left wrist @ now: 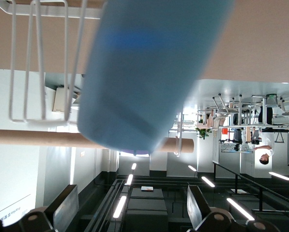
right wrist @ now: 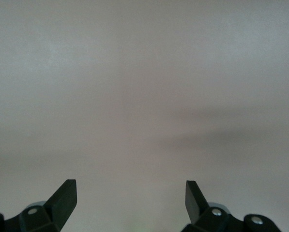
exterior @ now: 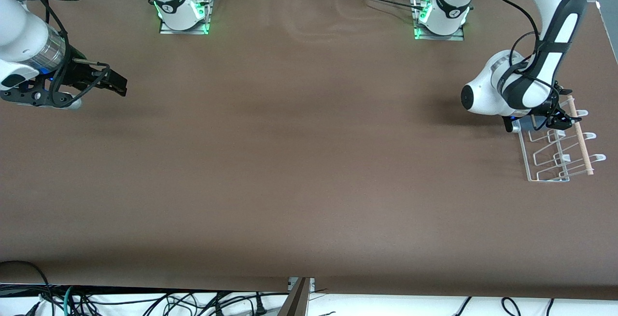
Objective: Transfer cup to left arm and place on rack
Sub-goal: 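Lower the cup onto a rack peg with the left gripper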
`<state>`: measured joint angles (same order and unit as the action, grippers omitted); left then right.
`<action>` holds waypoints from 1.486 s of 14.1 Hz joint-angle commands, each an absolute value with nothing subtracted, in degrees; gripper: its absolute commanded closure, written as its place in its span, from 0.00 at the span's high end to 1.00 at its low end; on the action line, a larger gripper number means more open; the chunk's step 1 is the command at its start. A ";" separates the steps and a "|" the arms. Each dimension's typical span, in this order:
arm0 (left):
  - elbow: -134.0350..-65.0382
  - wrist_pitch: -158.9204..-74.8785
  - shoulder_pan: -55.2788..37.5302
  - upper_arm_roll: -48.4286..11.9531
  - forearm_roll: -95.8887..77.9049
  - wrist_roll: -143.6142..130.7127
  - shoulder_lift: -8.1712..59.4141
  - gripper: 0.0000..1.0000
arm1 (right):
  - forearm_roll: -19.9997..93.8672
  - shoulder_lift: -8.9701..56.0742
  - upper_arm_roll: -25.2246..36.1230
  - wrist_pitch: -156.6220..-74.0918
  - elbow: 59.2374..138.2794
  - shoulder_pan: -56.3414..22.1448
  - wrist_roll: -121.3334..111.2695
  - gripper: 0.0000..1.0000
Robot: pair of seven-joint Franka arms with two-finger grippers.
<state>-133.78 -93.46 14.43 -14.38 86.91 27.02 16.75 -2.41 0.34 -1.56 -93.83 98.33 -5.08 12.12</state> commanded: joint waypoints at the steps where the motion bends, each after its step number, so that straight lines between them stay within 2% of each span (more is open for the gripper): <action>1: -134.30 -93.87 14.50 -14.76 88.77 26.54 15.65 1.00 | -1.67 0.62 -0.97 -93.16 97.12 -5.01 10.99 0.99; 6: -130.18 -92.55 13.27 -17.83 86.76 26.89 15.91 1.00 | -1.58 0.88 -1.14 -92.81 97.21 -5.18 11.34 0.99; 9: -123.51 -89.93 12.48 -21.78 73.79 26.72 16.08 1.00 | -1.58 1.05 -1.58 -92.81 96.77 -5.54 11.08 0.99; 11: -114.40 -85.98 10.13 -22.41 61.15 26.20 18.79 1.00 | -2.02 1.23 -1.76 -92.99 96.68 -6.41 11.25 0.99; 16: -83.37 -67.18 1.68 -22.24 43.80 23.57 34.96 1.00 | -1.85 2.46 -1.67 -92.99 93.78 -6.50 11.25 0.99; 17: -80.01 -66.63 1.41 -22.24 42.03 21.29 36.37 1.00 | -1.76 2.46 -1.76 -92.99 93.61 -6.59 11.34 0.99; 21: -74.90 -67.85 1.32 -22.50 31.14 3.82 36.83 1.00 | -1.67 2.72 -1.67 -92.90 93.60 -6.50 11.07 0.99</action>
